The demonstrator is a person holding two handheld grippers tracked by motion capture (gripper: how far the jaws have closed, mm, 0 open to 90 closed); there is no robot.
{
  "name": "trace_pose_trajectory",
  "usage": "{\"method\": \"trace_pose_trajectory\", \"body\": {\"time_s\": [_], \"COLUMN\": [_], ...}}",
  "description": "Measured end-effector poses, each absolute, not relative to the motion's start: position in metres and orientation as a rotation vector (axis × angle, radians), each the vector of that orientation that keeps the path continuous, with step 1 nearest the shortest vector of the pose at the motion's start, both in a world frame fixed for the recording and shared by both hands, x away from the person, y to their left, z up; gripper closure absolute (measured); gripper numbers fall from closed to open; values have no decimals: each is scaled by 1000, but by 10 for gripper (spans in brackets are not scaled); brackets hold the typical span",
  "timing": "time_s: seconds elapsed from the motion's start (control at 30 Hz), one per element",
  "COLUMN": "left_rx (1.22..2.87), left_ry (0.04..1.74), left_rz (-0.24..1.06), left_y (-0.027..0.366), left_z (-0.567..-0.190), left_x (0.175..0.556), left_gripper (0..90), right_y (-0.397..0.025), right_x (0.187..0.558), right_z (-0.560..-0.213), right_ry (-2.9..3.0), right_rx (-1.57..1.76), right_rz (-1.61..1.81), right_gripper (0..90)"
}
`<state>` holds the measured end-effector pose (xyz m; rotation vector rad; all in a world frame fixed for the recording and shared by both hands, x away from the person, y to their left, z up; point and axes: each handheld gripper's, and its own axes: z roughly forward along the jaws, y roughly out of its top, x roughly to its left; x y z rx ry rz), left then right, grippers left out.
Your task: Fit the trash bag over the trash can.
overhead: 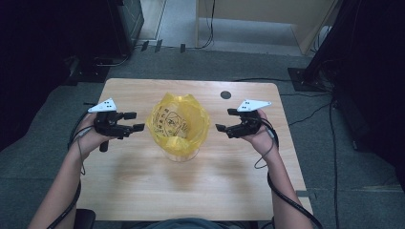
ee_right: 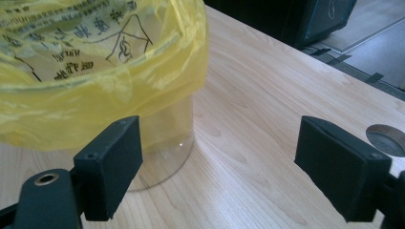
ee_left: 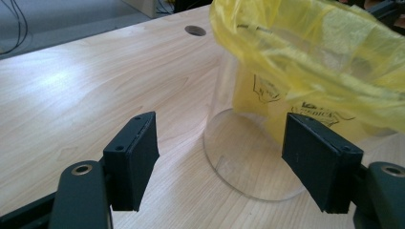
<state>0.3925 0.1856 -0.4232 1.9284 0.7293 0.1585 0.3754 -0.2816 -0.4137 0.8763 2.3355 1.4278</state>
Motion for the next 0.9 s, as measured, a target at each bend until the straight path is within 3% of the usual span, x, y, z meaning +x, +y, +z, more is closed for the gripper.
{"method": "trace_pose_trajectory", "body": {"time_s": [0.9], "left_rx": [2018], "left_ry": [745], "left_rz": [179], "left_y": [177], "left_z": [-473], "left_x": [392], "left_gripper": [279], "right_y": [-294], "right_x": [383], "right_z": [-458], "right_ry": [2328], "right_rx": [957], "right_rz": [1408], "right_gripper": [164]}}
